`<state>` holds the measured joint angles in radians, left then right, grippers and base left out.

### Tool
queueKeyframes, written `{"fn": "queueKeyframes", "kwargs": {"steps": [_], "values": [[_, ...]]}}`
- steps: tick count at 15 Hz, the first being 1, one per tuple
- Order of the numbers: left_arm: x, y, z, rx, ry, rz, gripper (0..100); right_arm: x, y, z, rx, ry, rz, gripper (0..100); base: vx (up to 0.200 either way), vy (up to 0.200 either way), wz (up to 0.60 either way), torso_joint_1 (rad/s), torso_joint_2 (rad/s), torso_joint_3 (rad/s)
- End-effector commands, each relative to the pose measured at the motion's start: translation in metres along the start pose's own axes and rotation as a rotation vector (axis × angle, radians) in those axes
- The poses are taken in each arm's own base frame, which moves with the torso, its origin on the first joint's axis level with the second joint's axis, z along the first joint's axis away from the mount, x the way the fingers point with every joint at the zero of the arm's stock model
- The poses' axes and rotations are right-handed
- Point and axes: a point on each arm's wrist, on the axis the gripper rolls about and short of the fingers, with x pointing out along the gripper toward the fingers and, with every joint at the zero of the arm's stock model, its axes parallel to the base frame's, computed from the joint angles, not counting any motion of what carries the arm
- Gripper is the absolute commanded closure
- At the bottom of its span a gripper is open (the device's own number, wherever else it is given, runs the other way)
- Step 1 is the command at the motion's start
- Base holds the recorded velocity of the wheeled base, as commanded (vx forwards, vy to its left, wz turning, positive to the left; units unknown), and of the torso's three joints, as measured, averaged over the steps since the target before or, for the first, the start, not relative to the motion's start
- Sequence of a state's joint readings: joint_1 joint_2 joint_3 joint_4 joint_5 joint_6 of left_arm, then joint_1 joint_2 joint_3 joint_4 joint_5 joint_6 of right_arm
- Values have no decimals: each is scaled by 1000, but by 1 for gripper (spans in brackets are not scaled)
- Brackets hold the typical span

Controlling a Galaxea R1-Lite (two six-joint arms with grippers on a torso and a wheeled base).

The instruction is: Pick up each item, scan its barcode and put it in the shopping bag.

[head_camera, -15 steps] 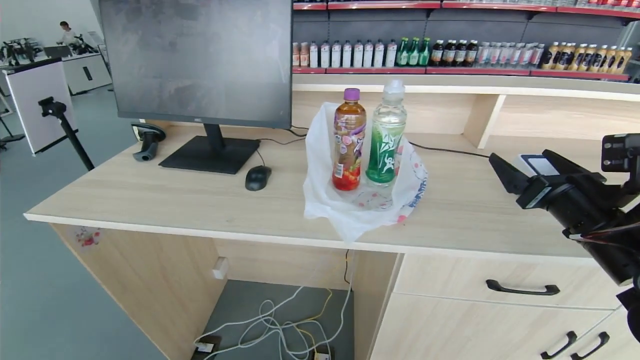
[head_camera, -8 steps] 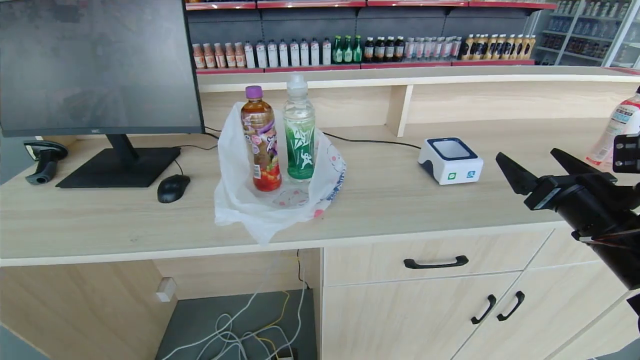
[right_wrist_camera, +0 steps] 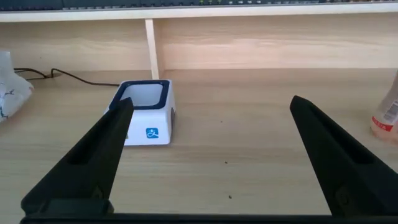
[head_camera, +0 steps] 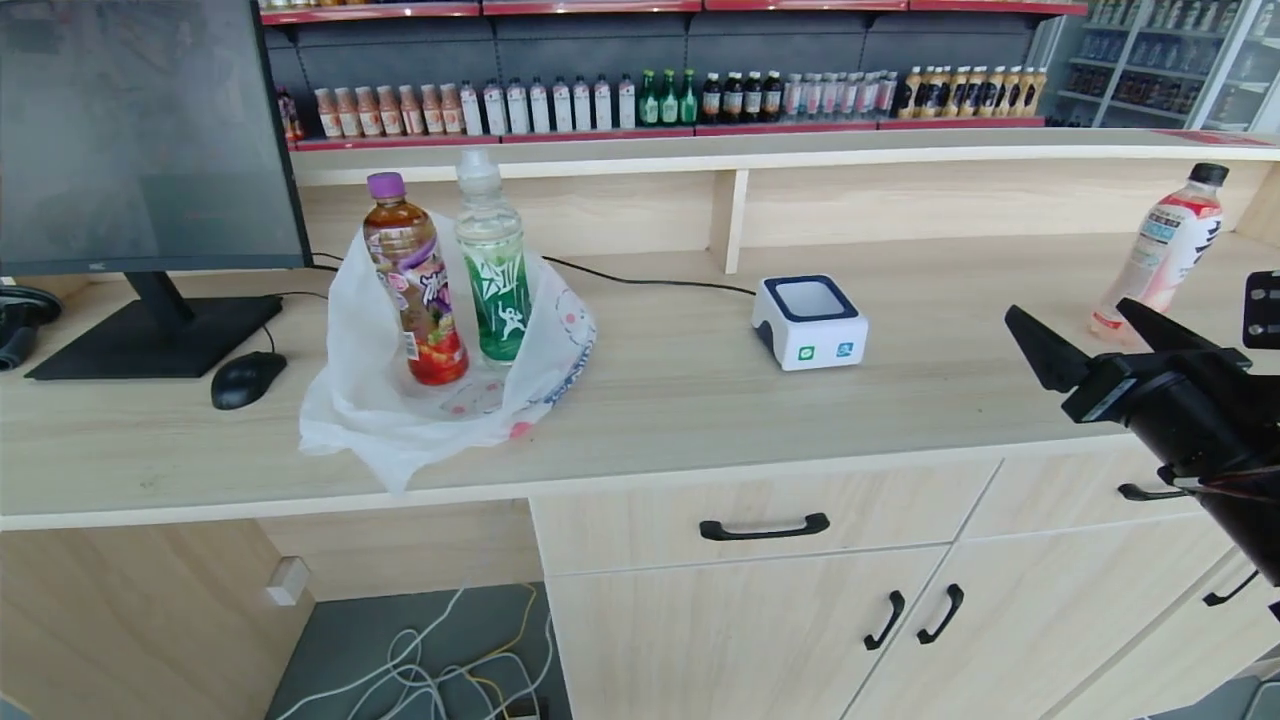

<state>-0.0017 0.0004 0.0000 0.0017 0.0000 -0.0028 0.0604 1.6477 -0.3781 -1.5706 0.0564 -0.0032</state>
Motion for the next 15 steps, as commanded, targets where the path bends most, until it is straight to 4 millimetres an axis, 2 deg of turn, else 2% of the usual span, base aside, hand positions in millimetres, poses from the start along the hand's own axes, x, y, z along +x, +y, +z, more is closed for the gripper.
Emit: {"fn": "queueKeyframes", "kwargs": {"steps": [1,15], "values": [[0,0,0,0,-1,0,0,-2,-1,2,-2,-4,-5,0,0,-200,0,7,-2,2],[0,0,0,-10,-2,2,0,-4,-1,2,0,-3,-8,0,0,-200,0,2,2,4]]}}
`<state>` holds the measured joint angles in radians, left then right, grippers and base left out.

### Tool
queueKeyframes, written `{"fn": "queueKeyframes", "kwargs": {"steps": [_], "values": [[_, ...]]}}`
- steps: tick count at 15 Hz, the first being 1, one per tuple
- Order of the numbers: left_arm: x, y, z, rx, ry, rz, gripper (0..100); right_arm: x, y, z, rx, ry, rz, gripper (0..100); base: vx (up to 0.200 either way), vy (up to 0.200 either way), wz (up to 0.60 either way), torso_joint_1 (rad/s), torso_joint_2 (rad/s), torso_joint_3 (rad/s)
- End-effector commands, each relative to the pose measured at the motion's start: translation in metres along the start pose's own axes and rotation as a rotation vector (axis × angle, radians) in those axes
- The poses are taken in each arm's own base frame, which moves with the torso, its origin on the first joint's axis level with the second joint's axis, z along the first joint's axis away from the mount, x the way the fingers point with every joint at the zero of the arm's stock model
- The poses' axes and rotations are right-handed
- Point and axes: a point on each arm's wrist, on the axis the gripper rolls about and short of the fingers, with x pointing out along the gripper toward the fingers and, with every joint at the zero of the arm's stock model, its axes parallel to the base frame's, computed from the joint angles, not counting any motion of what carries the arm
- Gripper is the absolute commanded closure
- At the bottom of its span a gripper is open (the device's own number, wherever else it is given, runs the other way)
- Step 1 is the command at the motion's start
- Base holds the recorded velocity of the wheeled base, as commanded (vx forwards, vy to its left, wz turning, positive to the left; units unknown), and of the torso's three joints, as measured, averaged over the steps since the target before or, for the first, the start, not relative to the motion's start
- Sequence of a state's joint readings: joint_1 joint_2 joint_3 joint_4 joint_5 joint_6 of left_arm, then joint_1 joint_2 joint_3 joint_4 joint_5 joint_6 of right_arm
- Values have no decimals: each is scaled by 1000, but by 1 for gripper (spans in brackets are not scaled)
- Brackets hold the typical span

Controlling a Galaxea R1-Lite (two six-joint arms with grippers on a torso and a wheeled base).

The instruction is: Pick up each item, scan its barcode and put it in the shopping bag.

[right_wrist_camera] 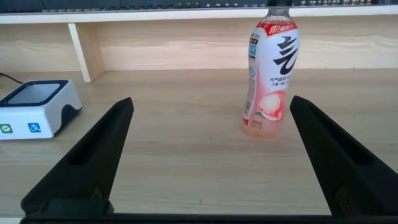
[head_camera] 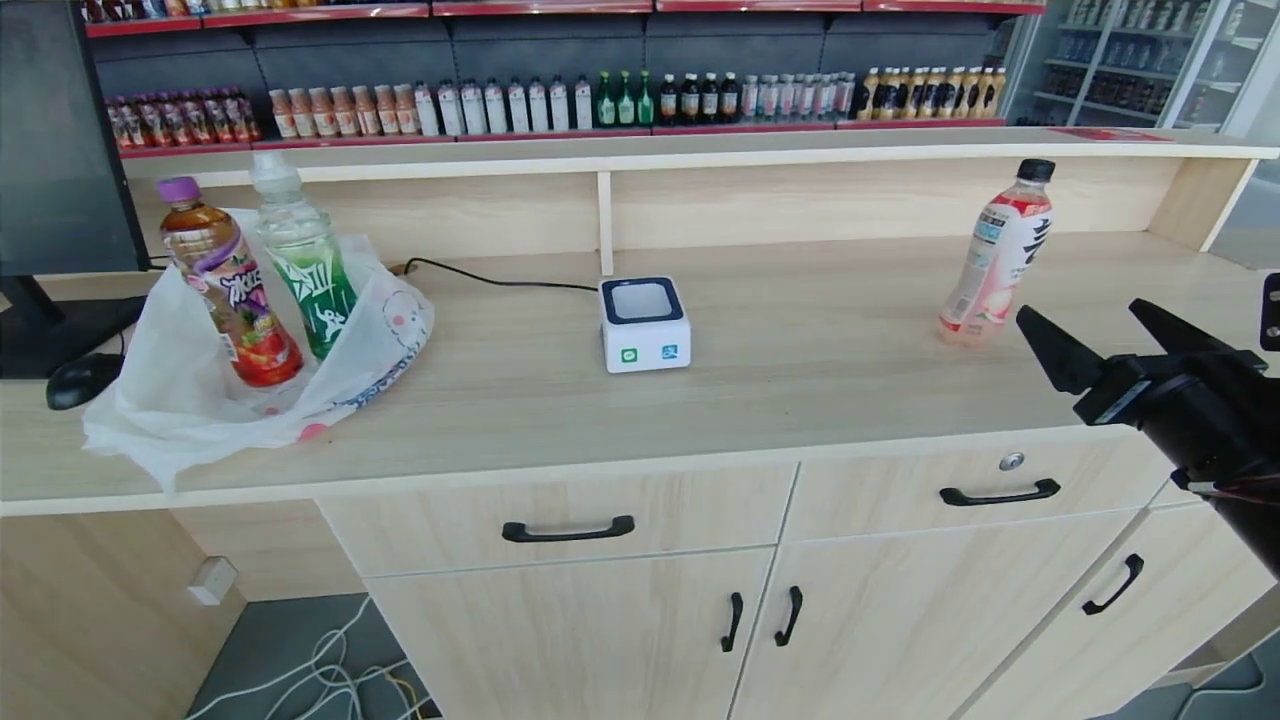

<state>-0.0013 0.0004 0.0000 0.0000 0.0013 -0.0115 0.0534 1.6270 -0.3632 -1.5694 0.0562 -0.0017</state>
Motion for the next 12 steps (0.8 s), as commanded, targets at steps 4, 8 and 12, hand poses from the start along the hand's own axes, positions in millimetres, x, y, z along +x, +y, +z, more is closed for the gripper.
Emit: {"fn": "queueKeyframes", "kwargs": {"steps": [4,8,12], "values": [[0,0,0,-1,0,0,0,3,0,-3,2,6,1,0,0,-200,450,2,5,5],[0,0,0,-1,0,0,0,3,0,-2,1,2,-1,0,0,-200,0,4,1,7],[0,0,0,-1,0,0,0,3,0,-1,1,-3,-1,0,0,-200,0,2,4,5]]}}
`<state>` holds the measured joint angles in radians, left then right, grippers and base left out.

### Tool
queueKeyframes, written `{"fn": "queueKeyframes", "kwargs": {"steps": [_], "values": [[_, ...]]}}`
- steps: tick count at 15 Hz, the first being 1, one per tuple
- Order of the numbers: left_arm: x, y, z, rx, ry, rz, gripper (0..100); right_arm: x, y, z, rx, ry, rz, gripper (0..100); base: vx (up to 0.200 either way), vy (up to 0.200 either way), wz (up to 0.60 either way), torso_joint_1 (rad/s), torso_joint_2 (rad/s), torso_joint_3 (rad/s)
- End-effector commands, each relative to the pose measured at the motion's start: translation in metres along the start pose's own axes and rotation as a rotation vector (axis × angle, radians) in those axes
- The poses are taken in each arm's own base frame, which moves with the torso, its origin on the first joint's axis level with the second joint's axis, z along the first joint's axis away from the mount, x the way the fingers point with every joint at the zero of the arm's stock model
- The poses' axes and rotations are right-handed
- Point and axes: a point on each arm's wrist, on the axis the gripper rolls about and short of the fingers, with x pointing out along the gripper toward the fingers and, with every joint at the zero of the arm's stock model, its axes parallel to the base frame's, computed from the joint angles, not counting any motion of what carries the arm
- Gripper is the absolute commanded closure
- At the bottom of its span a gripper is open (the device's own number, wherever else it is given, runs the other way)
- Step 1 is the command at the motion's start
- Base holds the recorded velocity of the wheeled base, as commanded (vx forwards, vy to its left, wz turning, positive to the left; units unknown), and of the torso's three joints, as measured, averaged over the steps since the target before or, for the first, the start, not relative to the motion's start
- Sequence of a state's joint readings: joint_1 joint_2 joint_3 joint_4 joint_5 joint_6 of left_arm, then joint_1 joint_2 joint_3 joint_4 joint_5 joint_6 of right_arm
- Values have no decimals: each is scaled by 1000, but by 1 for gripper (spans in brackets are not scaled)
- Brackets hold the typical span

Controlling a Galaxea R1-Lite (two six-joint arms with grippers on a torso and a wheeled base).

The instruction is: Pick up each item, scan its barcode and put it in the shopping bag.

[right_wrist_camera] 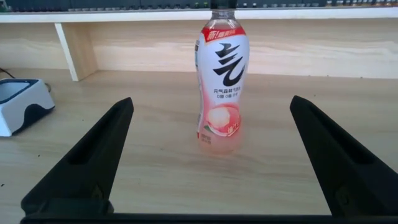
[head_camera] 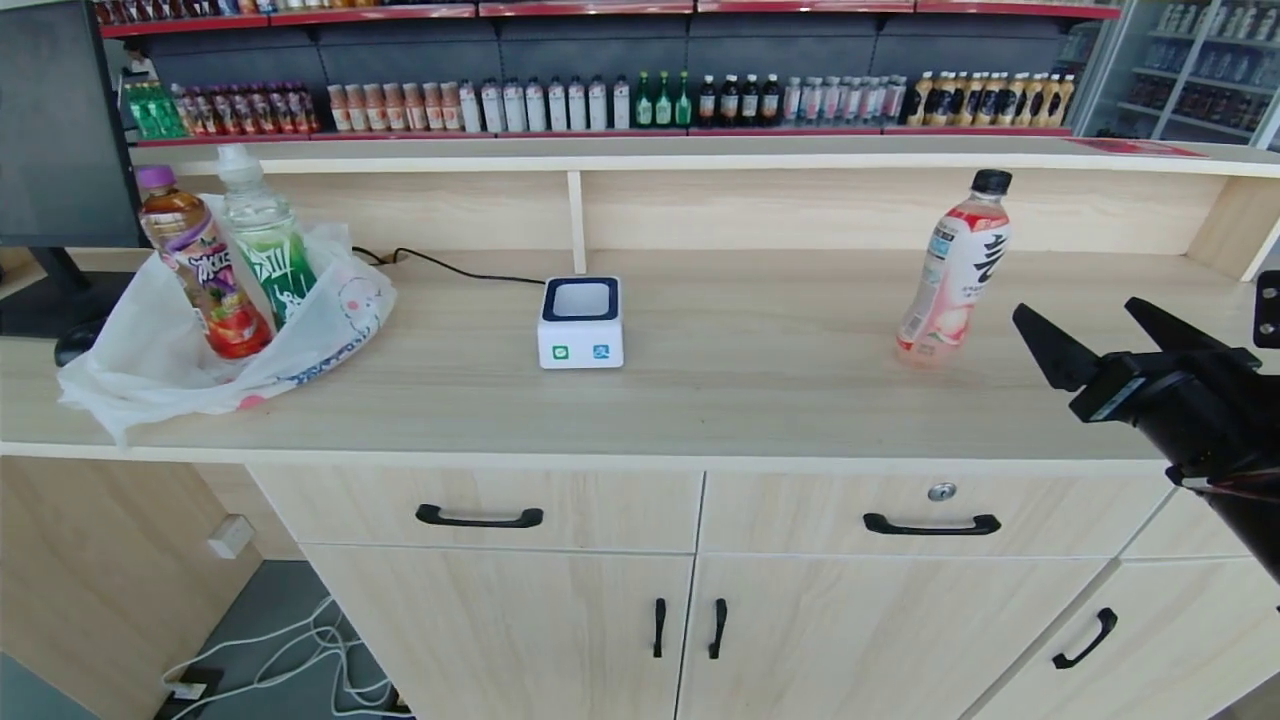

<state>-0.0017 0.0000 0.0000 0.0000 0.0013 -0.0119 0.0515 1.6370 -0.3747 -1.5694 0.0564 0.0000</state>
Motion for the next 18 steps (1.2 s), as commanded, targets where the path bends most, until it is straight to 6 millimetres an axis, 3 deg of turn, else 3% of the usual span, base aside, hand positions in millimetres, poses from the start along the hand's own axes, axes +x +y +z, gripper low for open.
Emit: {"fn": "queueKeyframes", "kwargs": {"steps": [1,6,11,17,18], "values": [[0,0,0,0,0,0,0,-1,0,0,0,2,1,0,0,-200,0,2,2,2],[0,0,0,1,0,-1,0,0,2,1,-3,-5,7,0,40,-200,0,0,0,2],[0,0,0,1,0,-1,0,3,2,2,-8,-12,10,0,200,0,0,-2,2,2],[0,0,0,1,0,-1,0,18,15,-8,8,-1,58,0,0,0,0,0,0,0],[0,0,0,1,0,-1,0,21,26,-10,16,1,99,0,0,0,0,0,0,0]]}}
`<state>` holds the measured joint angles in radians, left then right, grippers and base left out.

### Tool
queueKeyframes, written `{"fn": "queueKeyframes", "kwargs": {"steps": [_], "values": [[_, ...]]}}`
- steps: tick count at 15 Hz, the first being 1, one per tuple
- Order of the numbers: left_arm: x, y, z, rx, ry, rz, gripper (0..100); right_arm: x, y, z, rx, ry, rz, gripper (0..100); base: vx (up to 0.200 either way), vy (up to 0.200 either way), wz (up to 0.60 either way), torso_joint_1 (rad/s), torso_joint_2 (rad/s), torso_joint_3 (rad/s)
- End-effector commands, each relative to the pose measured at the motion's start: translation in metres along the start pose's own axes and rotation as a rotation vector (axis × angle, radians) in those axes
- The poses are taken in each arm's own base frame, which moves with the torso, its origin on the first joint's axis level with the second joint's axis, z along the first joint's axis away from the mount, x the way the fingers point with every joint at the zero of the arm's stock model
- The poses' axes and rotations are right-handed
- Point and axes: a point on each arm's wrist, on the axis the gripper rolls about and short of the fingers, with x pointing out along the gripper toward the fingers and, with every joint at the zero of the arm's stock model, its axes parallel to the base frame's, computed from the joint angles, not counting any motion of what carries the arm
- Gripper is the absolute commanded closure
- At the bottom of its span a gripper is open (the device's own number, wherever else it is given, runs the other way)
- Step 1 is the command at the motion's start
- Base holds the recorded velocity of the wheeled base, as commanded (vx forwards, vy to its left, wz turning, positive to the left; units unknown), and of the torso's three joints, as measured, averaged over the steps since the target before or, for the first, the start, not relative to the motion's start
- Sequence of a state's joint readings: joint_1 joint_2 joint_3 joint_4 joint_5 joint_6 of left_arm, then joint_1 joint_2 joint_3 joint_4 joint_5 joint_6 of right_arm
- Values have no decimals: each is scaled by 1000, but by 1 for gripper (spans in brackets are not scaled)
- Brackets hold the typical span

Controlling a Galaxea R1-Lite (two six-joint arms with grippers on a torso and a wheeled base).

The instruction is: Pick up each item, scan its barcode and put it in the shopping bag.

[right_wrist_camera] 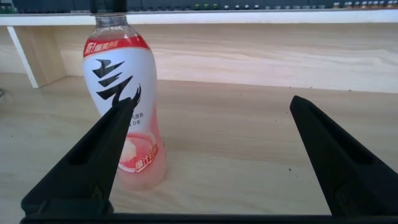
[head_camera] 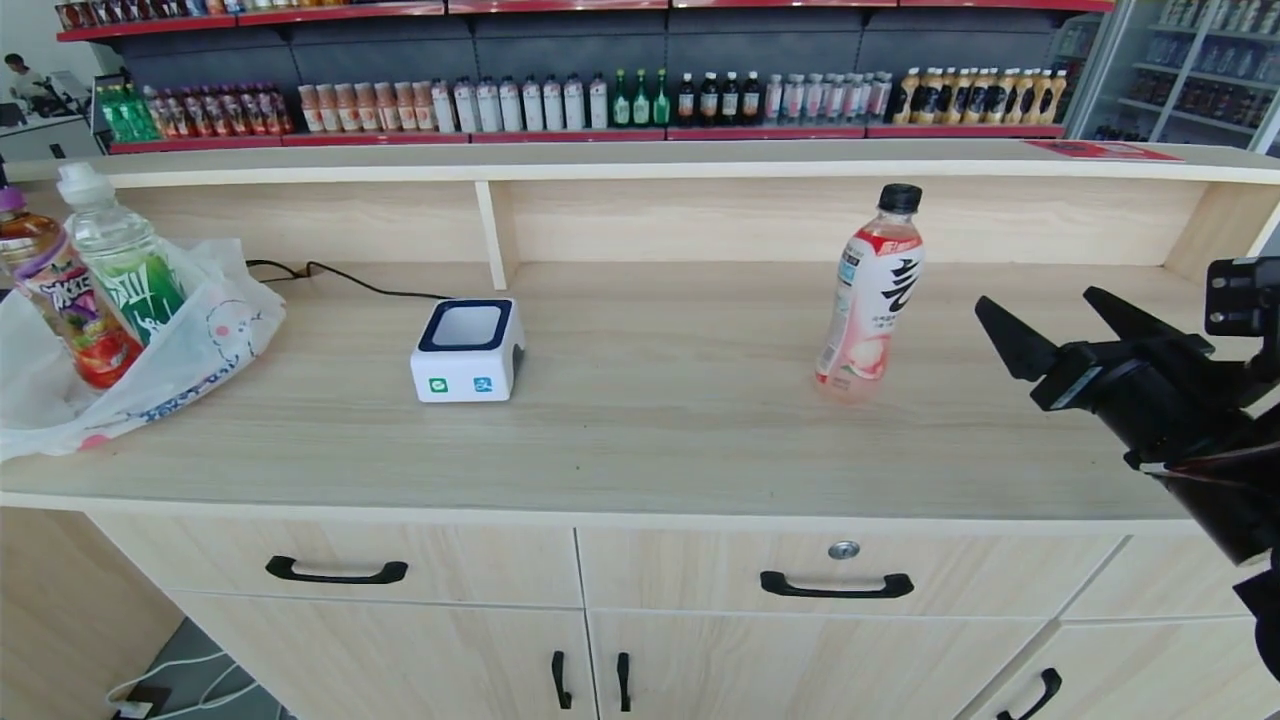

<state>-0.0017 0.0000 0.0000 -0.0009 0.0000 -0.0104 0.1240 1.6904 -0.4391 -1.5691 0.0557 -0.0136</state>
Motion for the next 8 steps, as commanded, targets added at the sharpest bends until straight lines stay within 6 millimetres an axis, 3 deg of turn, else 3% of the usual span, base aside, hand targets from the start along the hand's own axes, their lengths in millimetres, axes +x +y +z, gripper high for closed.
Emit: {"fn": "queueKeyframes", "kwargs": {"steps": [1,4,8], "values": [[0,0,0,0,-1,0,0,9,15,-10,16,22,54,0,0,0,0,0,0,0],[0,0,0,0,-1,0,0,34,25,-25,29,22,83,0,0,0,0,0,0,0],[0,0,0,1,-1,0,0,41,38,-40,41,55,121,0,0,0,0,0,0,0]]}}
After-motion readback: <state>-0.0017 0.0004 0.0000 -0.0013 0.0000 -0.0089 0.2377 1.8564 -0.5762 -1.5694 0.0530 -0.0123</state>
